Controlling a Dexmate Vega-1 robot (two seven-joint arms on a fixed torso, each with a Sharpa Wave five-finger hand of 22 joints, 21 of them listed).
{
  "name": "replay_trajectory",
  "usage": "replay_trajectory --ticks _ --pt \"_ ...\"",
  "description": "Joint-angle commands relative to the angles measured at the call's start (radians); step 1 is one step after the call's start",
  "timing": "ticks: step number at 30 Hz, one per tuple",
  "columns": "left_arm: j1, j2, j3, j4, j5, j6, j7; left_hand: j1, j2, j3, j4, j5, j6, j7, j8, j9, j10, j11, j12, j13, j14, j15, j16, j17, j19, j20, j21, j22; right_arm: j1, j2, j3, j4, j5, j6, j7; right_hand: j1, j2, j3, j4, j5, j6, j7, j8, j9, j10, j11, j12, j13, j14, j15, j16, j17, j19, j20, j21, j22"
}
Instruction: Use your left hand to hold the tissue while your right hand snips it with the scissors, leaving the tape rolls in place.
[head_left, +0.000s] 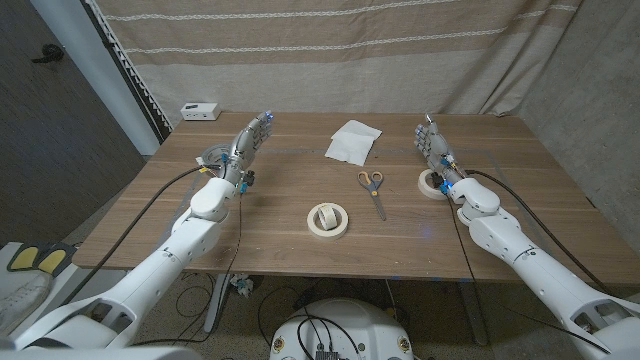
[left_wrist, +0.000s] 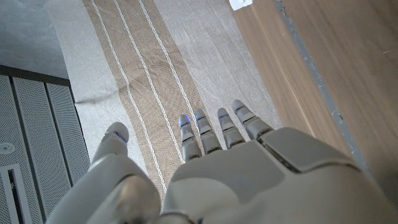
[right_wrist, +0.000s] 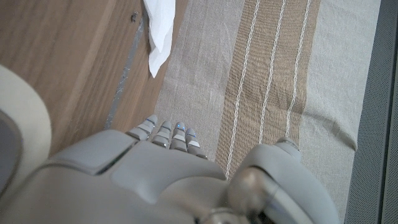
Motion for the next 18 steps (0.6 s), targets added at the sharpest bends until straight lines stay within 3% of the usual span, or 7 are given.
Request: replay_trajectory --ticks 1,13,18 --pt "0.006 0.033 -0.007 -0.063 0.008 0.042 0.008 0.013 -0.003 0.007 -0.001 0.008 0.017 0.013 0.011 0.005 0.011 0.005 0.008 0.005 0.009 -0.1 0.0 0.004 0.011 -0.007 0.007 0.003 -0.009 -0.006 -0.007 -0.037 -0.03 0.005 -0.028 0.011 0.005 0.001 -0.004 0.007 -0.002 0.008 0.004 0.001 -0.001 0.014 0.004 0.003 -0.006 0.001 0.004 0.004 -0.01 -0.005 0.001 0.004" --pt "-0.003 0.024 0.003 -0.077 0.044 0.015 0.018 0.022 -0.005 0.009 0.0 0.011 0.034 0.019 0.012 0.006 0.023 0.009 0.008 0.005 0.016 -0.113 0.0 0.004 0.034 -0.049 0.011 0.002 -0.002 -0.031 -0.007 -0.039 -0.023 -0.012 0.007 0.018 0.008 0.003 -0.007 0.008 -0.005 0.009 0.004 0.001 -0.007 0.01 0.003 0.003 -0.01 0.0 0.003 0.003 -0.016 -0.005 0.0 0.004" --pt "-0.028 -0.006 0.013 -0.047 0.071 -0.002 0.042 0.026 -0.008 0.009 -0.001 0.013 0.045 0.011 0.013 0.006 0.044 0.004 0.014 0.005 0.025 -0.128 0.002 0.004 0.042 -0.058 0.012 0.002 -0.024 -0.031 0.007 -0.055 -0.016 -0.003 -0.014 0.024 0.01 0.005 -0.009 0.008 -0.001 0.009 0.006 0.001 -0.001 0.011 0.005 0.003 -0.006 0.001 0.005 0.003 -0.015 -0.003 0.001 0.004"
